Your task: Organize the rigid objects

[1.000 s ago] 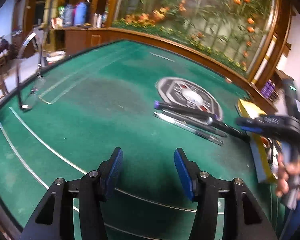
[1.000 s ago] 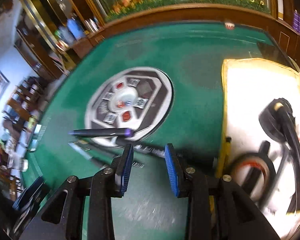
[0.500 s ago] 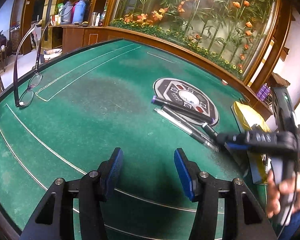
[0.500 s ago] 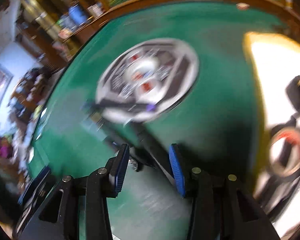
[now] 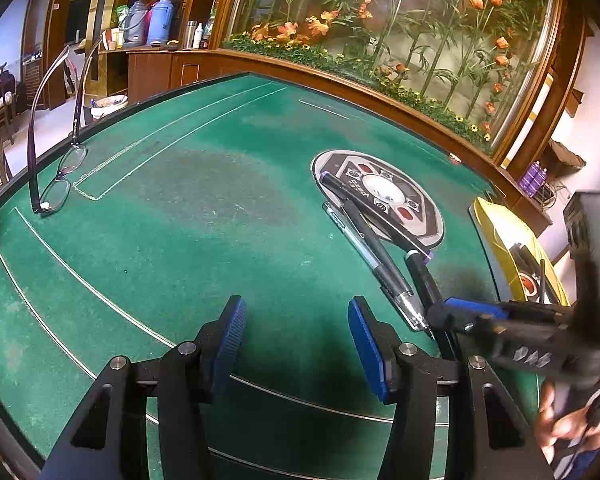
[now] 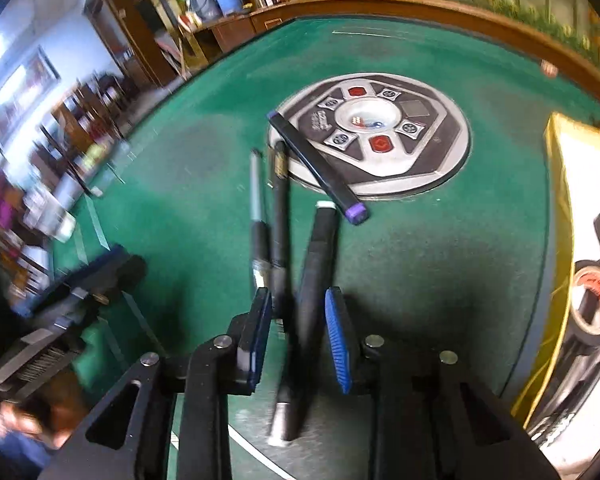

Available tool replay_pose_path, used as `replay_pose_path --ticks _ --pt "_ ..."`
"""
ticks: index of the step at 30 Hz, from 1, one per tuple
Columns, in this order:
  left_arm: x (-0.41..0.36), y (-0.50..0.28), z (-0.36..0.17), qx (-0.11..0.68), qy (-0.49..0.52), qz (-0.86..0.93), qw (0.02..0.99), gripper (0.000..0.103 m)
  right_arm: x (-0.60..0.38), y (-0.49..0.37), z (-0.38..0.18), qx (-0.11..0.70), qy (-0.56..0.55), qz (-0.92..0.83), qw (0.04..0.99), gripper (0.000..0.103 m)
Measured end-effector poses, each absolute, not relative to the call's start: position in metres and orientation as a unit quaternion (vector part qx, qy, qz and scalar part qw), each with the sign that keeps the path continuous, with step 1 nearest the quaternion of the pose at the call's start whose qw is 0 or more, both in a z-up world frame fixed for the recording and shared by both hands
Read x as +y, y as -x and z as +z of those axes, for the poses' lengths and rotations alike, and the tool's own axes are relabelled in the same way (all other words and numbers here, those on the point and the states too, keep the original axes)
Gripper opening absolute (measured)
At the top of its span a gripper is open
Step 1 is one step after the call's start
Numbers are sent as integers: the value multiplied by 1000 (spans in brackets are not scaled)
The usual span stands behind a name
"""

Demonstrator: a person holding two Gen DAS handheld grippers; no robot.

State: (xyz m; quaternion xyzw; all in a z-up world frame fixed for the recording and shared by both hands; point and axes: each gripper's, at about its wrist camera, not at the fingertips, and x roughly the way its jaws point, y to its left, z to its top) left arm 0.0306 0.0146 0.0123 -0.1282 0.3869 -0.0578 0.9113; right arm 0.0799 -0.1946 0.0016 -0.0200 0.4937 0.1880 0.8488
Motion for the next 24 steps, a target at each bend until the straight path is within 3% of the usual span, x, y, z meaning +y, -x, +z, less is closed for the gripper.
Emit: replay_pose_path --ticks 3,18,19,22,24 --pt "12 -29 13 388 115 -53 913 57 -195 -71 2 471 74 166 863 14" --pt "-34 -92 15 474 143 -54 867 57 -233 -79 -5 466 4 188 864 15" --pt "-37 -97 13 481 140 -45 864 55 -233 -79 -5 467 1 189 864 15" --pt "-42 -106 5 500 130 -28 856 34 -235 -80 -5 468 -8 190 863 15" --pt "-45 -107 5 493 113 -19 862 31 -235 -81 -5 469 -13 190 862 15"
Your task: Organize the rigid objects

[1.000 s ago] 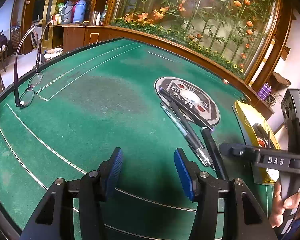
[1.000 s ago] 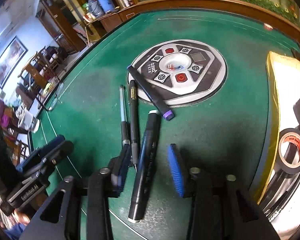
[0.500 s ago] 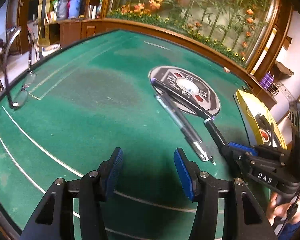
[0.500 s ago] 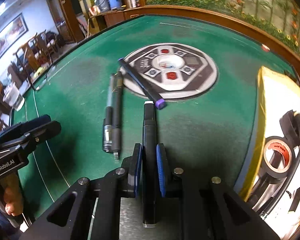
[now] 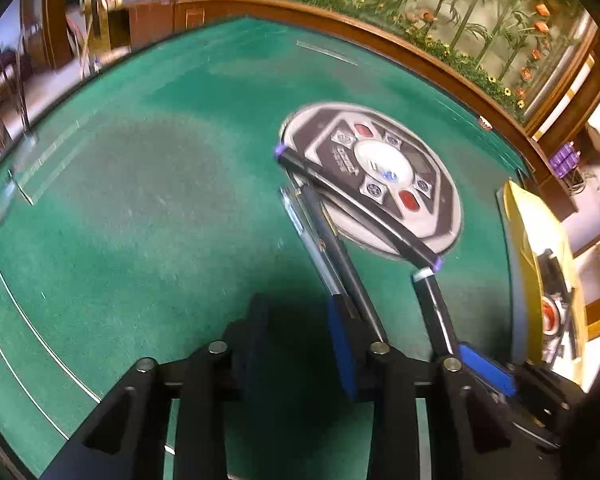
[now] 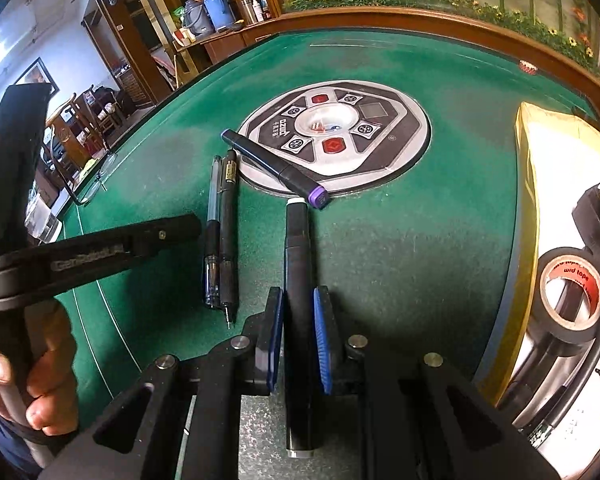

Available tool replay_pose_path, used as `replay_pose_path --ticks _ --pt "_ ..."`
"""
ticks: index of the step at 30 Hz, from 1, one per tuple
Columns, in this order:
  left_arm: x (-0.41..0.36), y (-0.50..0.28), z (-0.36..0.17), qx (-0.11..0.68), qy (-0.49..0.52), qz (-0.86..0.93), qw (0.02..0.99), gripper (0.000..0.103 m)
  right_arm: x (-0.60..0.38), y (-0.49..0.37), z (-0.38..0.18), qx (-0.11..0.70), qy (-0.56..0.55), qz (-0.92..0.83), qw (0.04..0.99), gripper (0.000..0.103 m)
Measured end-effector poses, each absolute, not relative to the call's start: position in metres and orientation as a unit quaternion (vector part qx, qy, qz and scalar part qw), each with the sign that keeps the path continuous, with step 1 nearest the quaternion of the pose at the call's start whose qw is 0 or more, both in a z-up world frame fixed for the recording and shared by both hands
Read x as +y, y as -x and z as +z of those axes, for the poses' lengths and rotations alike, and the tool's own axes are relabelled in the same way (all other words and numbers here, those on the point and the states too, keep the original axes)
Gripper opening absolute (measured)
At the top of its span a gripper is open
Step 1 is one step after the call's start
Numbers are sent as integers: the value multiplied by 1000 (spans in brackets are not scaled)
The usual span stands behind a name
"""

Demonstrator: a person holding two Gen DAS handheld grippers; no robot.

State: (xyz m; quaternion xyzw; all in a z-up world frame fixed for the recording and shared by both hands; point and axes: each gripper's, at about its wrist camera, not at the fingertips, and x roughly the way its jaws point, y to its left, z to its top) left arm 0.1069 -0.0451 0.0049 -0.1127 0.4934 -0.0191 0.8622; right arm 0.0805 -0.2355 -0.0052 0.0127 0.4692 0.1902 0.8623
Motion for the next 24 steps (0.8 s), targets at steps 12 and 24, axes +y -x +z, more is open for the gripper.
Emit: replay_pose_path --ticks 12,24 --pt "-59 -95 24 480 131 -44 866 32 -236 -80 -6 467 -19 188 864 15" --pt "-79 -107 10 493 67 -50 866 35 -240 -81 -7 465 -28 192 864 15"
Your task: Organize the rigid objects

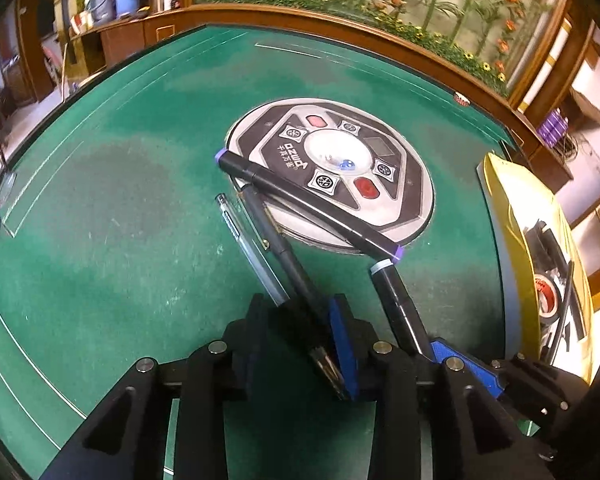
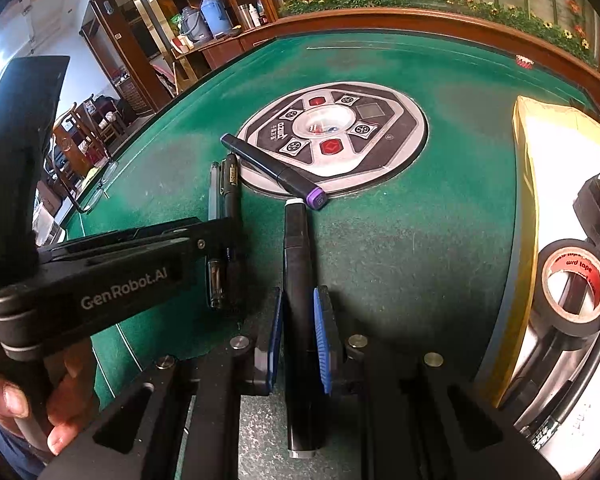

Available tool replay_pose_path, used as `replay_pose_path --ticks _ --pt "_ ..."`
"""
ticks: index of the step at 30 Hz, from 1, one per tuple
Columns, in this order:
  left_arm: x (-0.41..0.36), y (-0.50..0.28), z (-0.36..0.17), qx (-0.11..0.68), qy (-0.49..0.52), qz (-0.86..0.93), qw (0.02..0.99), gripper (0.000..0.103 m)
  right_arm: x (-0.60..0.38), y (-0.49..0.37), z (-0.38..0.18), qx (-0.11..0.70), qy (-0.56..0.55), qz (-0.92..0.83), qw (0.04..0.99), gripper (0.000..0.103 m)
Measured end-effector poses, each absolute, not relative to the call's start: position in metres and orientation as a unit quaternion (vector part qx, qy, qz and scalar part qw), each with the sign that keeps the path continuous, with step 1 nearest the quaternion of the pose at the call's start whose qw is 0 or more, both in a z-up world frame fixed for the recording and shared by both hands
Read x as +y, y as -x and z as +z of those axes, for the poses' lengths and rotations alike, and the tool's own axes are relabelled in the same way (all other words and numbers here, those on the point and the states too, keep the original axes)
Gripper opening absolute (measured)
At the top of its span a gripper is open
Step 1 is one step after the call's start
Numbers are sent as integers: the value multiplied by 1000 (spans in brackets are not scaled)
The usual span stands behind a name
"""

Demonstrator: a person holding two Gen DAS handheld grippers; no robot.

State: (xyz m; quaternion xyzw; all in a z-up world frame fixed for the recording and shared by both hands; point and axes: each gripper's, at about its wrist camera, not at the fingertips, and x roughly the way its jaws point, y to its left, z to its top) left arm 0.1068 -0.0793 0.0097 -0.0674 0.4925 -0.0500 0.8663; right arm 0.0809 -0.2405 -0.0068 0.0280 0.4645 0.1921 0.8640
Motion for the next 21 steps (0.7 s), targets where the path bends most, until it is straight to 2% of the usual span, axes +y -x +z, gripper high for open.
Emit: replay_pose_path --ticks 9,12,15,16,17,21 --pt "-63 -100 13 492 36 -30 869 36 -241 -81 -7 464 -30 192 864 15" --pt "-65 -101 12 489 31 -17 872 50 -242 -81 -7 463 -27 191 865 15" --pt "-75 -101 12 472 5 -19 881 50 -242 -81 -7 462 -28 192 866 15" --pt "-77 -99 12 468 1 -17 884 39 -242 -81 -7 462 -29 192 866 15" --pt "-77 -98 12 468 0 -18 883 18 -242 -81 -7 462 -29 192 866 15" --pt "-78 -92 12 468 -9 -27 883 10 -241 -81 -7 462 -29 191 866 15"
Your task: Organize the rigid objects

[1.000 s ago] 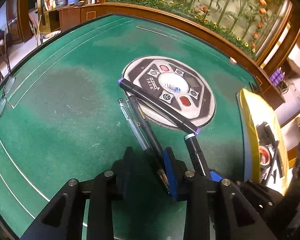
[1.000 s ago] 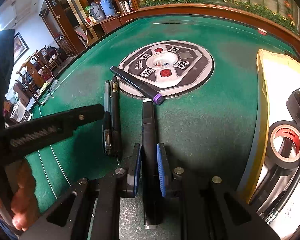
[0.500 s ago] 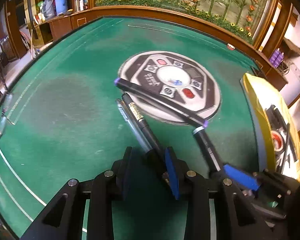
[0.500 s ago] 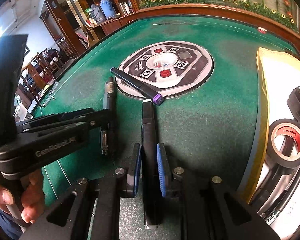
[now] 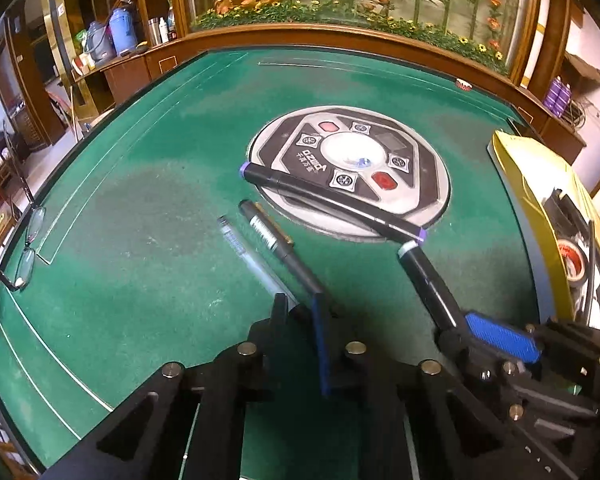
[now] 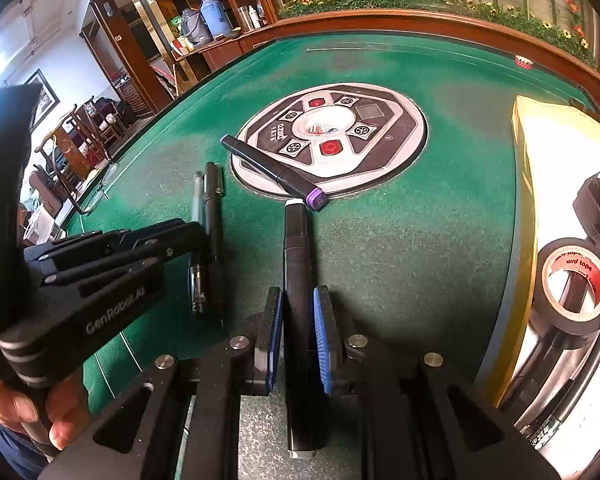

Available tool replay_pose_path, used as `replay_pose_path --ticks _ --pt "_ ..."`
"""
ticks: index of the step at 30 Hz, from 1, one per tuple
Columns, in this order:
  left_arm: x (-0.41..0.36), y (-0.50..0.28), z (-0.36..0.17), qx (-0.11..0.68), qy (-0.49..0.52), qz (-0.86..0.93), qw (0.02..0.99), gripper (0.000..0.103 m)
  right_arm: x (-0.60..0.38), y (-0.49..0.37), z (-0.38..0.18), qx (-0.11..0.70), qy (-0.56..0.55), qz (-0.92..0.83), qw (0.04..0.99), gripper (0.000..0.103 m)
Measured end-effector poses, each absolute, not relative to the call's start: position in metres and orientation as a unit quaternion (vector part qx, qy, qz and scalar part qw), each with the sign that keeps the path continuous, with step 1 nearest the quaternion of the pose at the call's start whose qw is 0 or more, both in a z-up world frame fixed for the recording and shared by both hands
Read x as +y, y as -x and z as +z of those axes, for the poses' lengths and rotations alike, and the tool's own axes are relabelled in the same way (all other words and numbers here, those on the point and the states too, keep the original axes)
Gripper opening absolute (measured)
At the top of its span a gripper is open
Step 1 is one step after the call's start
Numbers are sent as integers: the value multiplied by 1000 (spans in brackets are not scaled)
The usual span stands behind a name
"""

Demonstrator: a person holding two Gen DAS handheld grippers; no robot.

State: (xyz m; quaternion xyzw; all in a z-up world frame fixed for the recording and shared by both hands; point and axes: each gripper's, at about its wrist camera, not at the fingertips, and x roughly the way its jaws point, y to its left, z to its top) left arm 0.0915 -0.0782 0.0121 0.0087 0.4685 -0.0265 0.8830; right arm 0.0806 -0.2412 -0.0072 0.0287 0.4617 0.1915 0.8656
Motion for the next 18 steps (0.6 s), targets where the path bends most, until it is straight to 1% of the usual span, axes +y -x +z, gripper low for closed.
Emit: replay_pose_path --ticks 8,9,10,11,18 --pt "-65 -72 13 473 2 -38 880 9 -241 -80 -7 461 -31 191 866 14" --pt "-63 -70 14 474 6 -39 880 8 -241 -80 -7 461 -32 191 866 14" --pt "-60 -68 15 474 12 -41 879 4 -241 -80 -6 461 -32 191 866 14" --pt "-59 -67 16 475 14 -42 879 4 -241 -80 -6 461 -33 191 866 14" --pt "-53 -62 16 476 19 -42 878 4 -242 -80 -7 460 -35 192 866 14"
